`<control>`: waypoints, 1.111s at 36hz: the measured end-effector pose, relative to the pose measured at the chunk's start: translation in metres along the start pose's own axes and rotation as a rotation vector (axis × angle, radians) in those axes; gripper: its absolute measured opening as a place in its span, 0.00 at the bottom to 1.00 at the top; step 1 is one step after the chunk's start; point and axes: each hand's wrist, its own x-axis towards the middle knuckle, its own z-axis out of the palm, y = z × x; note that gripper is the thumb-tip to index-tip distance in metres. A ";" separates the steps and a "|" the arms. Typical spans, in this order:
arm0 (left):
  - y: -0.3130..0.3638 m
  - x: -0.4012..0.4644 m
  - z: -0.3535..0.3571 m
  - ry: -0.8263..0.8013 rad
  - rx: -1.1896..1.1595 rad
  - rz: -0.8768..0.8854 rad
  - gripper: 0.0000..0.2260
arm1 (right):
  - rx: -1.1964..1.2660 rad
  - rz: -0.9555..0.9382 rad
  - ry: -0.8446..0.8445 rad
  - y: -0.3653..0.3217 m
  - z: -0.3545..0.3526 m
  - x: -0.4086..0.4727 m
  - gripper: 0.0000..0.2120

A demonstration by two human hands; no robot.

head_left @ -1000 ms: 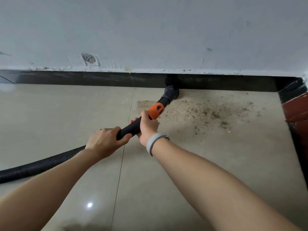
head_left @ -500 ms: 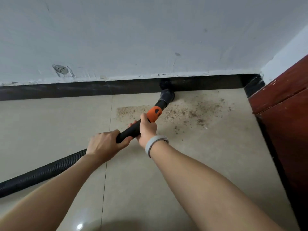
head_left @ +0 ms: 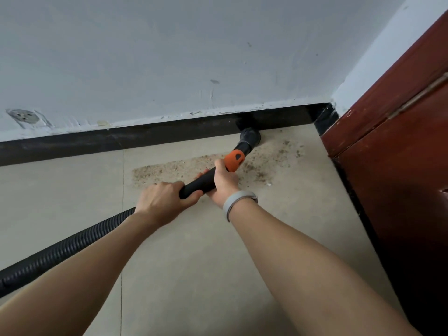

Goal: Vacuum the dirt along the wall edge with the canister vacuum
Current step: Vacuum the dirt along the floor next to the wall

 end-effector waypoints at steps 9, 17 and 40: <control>0.081 0.035 0.016 -0.017 0.001 0.079 0.23 | -0.062 -0.107 0.152 -0.050 -0.063 0.030 0.10; 0.137 0.052 0.025 -0.047 -0.055 0.128 0.23 | -0.024 -0.150 0.200 -0.085 -0.109 0.041 0.10; 0.137 0.001 0.025 -0.086 -0.035 0.198 0.23 | 0.101 -0.081 0.173 -0.058 -0.129 0.002 0.08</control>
